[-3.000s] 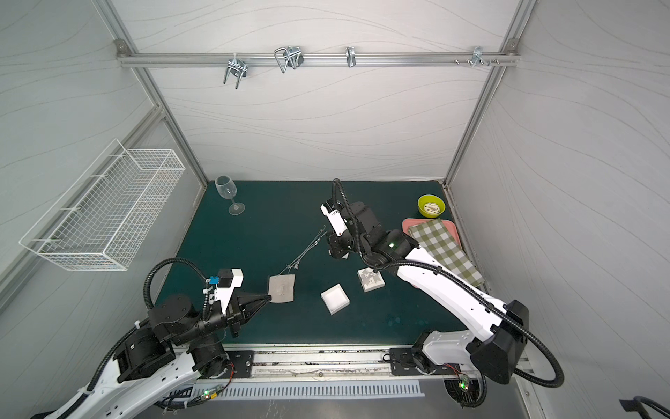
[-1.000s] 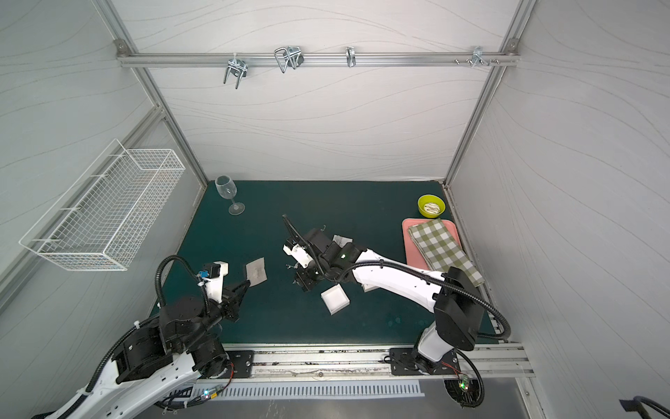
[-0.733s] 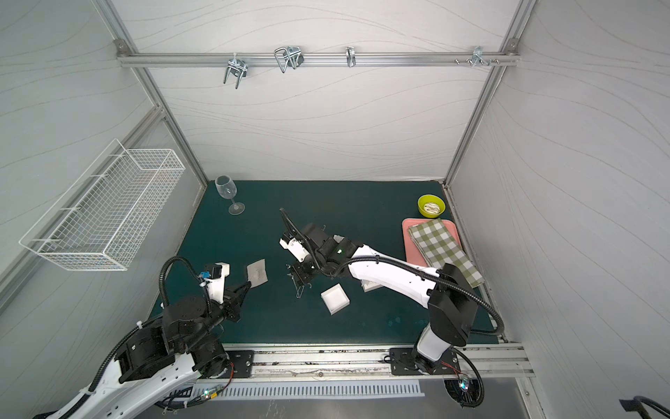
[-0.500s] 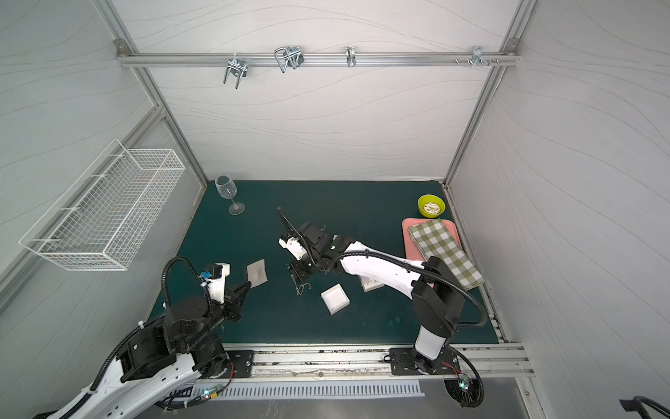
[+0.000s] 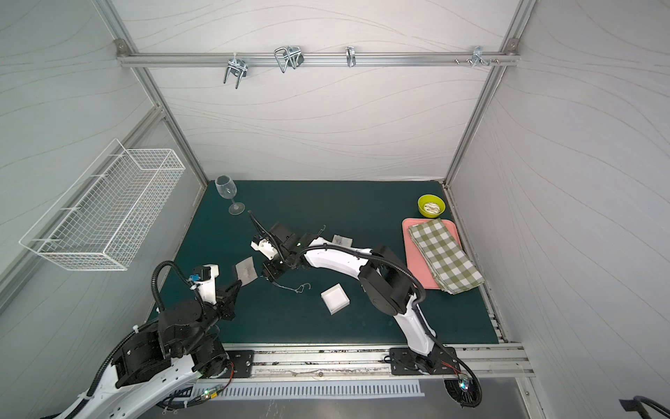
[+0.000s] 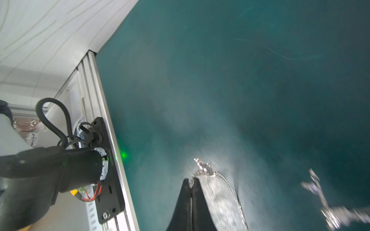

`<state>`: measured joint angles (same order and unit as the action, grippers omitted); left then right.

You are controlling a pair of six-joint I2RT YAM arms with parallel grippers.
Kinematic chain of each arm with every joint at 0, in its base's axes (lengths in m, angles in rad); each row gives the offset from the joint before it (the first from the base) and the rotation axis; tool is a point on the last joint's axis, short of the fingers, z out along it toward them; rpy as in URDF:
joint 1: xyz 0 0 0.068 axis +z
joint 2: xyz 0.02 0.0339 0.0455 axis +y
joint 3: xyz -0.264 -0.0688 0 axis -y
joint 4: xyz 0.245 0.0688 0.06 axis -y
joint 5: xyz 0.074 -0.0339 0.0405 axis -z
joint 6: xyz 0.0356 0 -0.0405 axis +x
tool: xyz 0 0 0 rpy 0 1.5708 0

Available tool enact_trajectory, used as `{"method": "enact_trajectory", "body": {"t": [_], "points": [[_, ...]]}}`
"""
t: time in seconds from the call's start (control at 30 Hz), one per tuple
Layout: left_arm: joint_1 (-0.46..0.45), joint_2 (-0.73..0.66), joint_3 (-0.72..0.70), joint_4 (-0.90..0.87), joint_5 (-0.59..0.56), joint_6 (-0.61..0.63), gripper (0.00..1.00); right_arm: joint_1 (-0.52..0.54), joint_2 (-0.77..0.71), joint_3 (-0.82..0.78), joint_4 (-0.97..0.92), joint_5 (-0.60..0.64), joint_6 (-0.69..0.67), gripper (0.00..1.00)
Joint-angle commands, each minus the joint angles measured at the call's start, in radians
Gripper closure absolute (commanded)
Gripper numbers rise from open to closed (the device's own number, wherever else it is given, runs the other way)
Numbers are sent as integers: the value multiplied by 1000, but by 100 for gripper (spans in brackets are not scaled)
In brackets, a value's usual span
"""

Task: Take the necklace out of the lift-off lid jewelry box
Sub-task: Place the necklace at the center of the board.

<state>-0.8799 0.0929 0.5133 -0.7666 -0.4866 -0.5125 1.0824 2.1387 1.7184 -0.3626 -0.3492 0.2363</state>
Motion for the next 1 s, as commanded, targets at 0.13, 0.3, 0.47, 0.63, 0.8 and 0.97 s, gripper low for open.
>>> {"method": "enact_trajectory", "body": {"t": [0.13,0.3,0.47,0.63,0.8,0.97], "points": [[-4,-32,13,-22,-58,-31,100,25,176,204,25,-79,39,100],[-4,-34,19,-33,-55,-34,100,21,207,264,1,-68,61,65],[-4,-38,25,-26,-37,-34,100,-12,113,193,5,-55,54,45],[-4,-33,22,37,39,-11,100,-89,-67,-7,67,-43,81,43],[-4,22,-4,181,168,-6,100,-173,-303,-256,119,-3,96,38],[-4,190,-12,363,303,-28,100,-274,-605,-526,143,16,126,36]]}}
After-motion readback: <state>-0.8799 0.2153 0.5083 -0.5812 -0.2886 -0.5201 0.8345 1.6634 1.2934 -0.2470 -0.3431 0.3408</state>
